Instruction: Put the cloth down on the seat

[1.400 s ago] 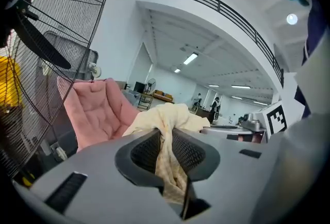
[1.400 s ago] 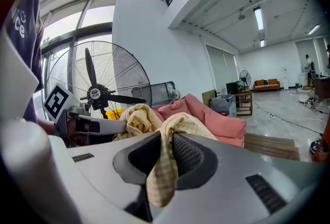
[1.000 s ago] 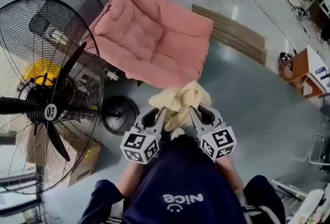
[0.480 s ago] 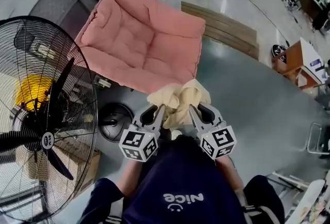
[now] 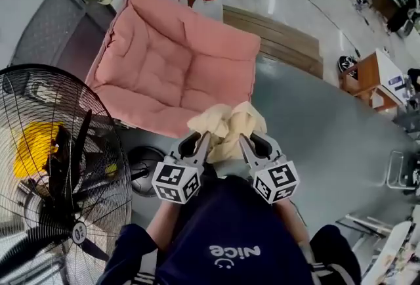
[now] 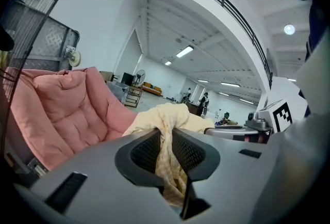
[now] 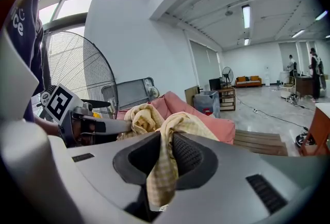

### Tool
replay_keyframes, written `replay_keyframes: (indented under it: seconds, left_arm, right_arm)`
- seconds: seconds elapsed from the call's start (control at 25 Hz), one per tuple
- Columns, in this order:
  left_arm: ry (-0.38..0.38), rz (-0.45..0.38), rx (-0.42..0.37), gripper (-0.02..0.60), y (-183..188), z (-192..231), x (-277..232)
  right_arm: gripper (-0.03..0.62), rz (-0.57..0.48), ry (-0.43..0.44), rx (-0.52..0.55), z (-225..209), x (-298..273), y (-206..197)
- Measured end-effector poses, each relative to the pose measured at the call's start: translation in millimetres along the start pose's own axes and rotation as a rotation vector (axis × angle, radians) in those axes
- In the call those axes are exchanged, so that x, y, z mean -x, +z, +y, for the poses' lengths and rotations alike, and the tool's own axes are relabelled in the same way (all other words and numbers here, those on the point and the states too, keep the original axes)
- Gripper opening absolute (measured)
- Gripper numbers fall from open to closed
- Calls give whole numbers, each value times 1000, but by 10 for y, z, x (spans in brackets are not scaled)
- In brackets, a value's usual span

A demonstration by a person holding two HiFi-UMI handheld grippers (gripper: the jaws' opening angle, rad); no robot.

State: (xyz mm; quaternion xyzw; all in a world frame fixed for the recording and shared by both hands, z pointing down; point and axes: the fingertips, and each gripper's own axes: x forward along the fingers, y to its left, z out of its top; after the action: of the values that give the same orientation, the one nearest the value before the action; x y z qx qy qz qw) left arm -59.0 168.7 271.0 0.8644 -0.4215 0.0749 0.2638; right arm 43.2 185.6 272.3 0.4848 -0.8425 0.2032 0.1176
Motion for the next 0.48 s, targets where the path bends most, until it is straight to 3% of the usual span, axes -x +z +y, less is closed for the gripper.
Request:
replay_keyframes:
  seconds: [0.48]
  left_arm:
    - [-56, 16, -51, 84, 413, 712, -314]
  right_arm:
    - [91, -10, -61, -4, 94, -792, 285]
